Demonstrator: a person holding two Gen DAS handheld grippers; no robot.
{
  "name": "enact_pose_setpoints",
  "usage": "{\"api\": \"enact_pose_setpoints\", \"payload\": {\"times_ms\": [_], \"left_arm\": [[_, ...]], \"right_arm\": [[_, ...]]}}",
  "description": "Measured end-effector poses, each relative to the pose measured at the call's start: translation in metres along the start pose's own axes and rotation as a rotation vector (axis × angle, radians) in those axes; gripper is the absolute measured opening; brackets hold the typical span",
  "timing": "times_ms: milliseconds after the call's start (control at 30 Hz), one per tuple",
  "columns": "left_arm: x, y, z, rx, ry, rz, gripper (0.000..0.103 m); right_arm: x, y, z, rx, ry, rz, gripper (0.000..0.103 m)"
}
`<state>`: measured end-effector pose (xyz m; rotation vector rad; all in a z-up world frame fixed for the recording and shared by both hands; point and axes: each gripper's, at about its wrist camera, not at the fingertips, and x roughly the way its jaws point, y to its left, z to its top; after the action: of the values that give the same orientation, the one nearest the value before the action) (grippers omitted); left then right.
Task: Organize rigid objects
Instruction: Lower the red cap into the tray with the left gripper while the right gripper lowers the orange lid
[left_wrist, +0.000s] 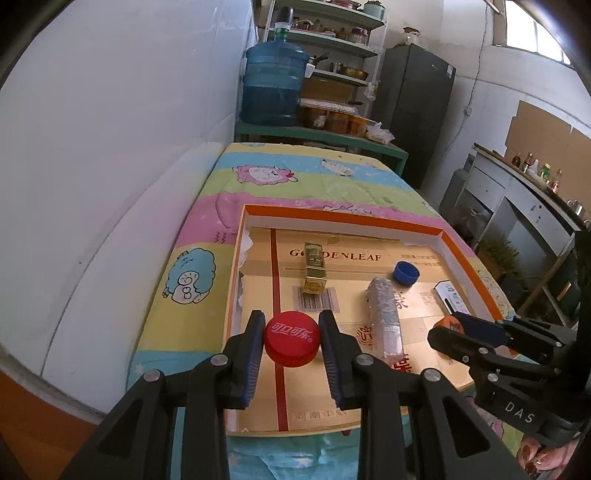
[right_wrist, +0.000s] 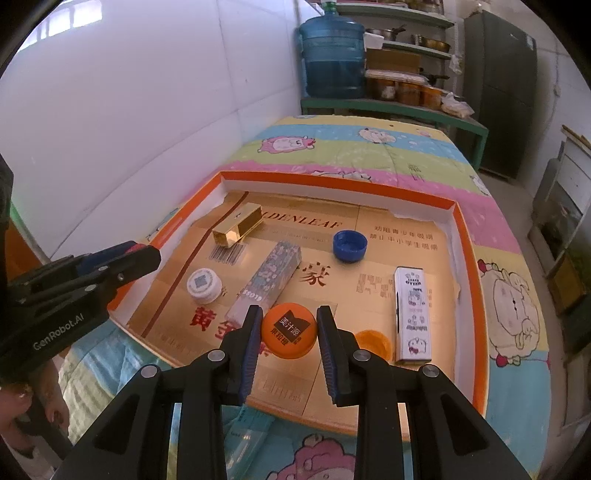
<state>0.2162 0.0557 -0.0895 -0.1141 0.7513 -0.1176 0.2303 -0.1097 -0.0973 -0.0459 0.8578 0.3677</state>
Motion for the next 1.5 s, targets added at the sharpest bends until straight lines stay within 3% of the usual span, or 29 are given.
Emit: {"api": "enact_pose_setpoints", "payload": {"times_ms": [767, 1133, 1500], "left_arm": [[0.036, 0.006, 0.001, -0.005, 0.073, 0.027, 0.031], [0.039, 0.000, -0.001, 0.036, 0.068, 0.041, 0.031], [0.041, 0.002, -0.004, 0.022, 0.071, 0.005, 0.031]], "right_arm": [[0.034, -0.011, 0.007, -0.002, 0.051, 0.002, 0.031], [0.044, -0.011, 0.007, -0.017, 0.061, -0.028, 0.031], [0.046, -0.008, 0.006, -0.031, 0.058, -0.036, 0.031]]}}
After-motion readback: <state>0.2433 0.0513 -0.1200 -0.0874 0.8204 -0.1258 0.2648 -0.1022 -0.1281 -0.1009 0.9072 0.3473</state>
